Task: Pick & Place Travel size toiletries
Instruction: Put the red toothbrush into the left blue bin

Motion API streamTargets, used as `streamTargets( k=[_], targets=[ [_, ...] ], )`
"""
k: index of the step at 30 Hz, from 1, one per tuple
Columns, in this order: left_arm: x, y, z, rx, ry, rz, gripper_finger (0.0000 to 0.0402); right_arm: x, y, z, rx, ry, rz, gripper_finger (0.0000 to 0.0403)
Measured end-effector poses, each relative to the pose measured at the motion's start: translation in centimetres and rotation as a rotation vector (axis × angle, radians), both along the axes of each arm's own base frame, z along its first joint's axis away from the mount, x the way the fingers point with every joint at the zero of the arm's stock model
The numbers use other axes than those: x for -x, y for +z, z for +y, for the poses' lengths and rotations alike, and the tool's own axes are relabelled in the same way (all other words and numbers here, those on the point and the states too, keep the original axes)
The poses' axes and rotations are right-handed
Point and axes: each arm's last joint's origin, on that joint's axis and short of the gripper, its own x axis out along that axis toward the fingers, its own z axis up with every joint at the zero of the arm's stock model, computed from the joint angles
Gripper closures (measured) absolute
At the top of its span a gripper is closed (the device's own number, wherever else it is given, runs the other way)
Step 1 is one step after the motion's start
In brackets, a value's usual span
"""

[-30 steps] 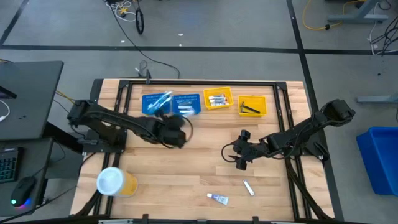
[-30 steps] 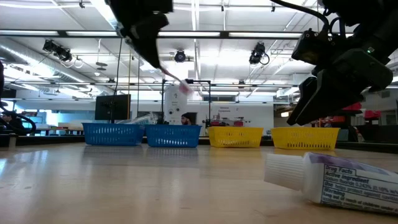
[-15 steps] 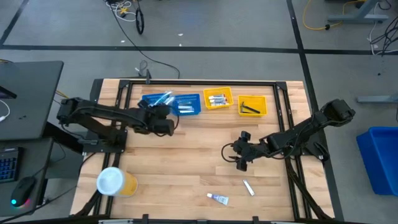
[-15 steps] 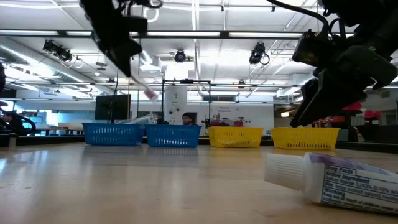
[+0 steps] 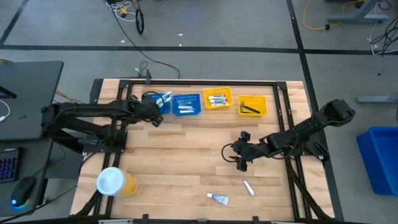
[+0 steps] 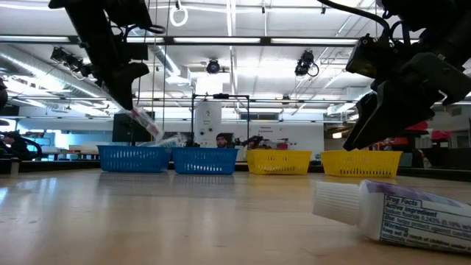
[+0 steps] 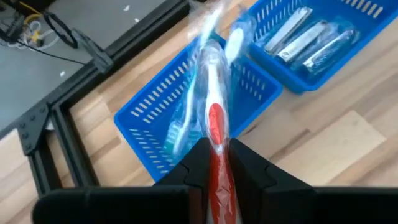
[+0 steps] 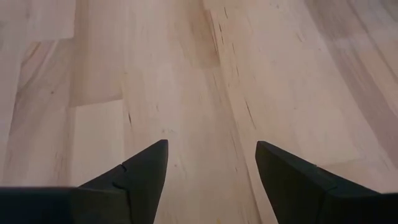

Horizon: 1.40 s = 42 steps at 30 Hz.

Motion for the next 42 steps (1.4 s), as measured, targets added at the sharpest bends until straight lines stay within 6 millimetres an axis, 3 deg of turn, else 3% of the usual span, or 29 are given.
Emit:
streamTargets(
  k=[4, 10, 15, 22, 29, 42],
  targets=[
    [0.1, 0.1, 0.5, -0.016, -0.002, 0.016, 0.0356, 0.0, 0.0, 0.0, 0.0, 0.0, -0.001, 0.0153],
    [-1.4, 0.7, 1.2, -0.09, -0.084, -0.058, 0.0356, 0.0, 0.0, 0.0, 0.0, 0.0, -0.001, 0.0145],
    [-1.9, 0.0, 2.0, -0.107, -0.128, 0.035, 0.0355, 0.0, 0.0, 0.0, 0.0, 0.0, -0.001, 0.0137],
    [-1.2, -3.0, 3.2, -0.123, -0.126, 0.122, 0.0355, 0.0, 0.0, 0.0, -0.002, 0.002, -0.002, 0.0132],
    [-0.8, -5.1, 3.8, -0.124, -0.241, 0.116, 0.0352, 0.0, 0.0, 0.0, -0.001, 0.001, -0.001, 0.0146],
    [0.5, -6.7, 4.7, -0.096, -0.179, 0.151, 0.0299, 0.0, 0.0, 0.0, -0.001, 0.001, -0.001, 0.016]
  ],
)
